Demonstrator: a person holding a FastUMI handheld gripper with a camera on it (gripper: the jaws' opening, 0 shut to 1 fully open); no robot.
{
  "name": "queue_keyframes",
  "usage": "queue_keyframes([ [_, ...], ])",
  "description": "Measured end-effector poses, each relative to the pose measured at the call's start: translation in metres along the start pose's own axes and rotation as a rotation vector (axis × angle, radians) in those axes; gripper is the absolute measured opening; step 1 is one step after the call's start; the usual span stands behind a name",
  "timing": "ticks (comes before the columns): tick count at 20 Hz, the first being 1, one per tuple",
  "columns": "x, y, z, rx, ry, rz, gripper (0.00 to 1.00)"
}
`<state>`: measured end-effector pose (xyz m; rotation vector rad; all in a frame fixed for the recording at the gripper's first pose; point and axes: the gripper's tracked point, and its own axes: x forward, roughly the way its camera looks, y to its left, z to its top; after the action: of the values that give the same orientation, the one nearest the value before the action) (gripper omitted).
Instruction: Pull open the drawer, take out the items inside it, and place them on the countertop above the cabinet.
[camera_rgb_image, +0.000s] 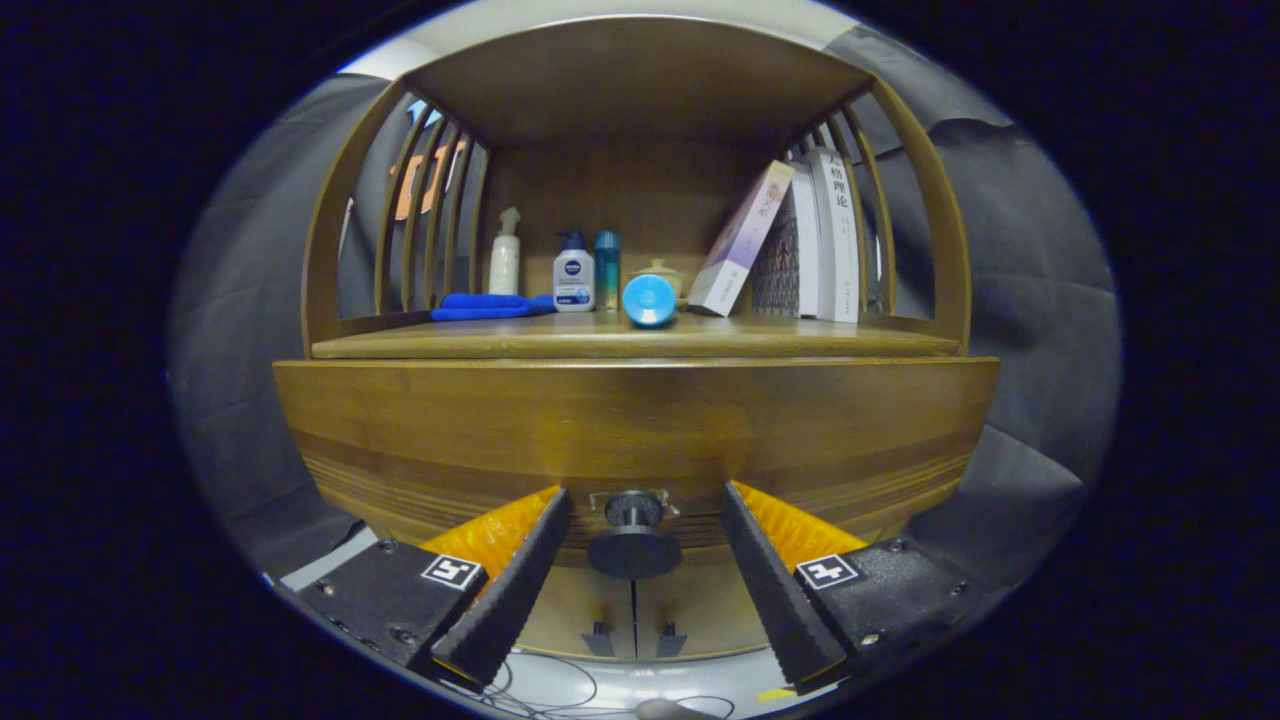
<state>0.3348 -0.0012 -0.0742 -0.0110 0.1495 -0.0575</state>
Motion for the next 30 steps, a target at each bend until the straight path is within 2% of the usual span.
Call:
queue_keyframes([
  [7,0.001,-0.001,-0.002,-0.011,0.000,-0.001,1.00],
  [14,0.002,-0.001,-0.001,0.037,-0.007,0.003,1.00],
  [21,-0.006,-0.001,-0.003,0.040,0.130,0.011,1.00],
  [25,-0.042,-0.012,0.013,0.043,0.120,0.004,1.00],
  [30,-0.125,-0.019,0.051,0.005,0.013,0.018,1.00],
])
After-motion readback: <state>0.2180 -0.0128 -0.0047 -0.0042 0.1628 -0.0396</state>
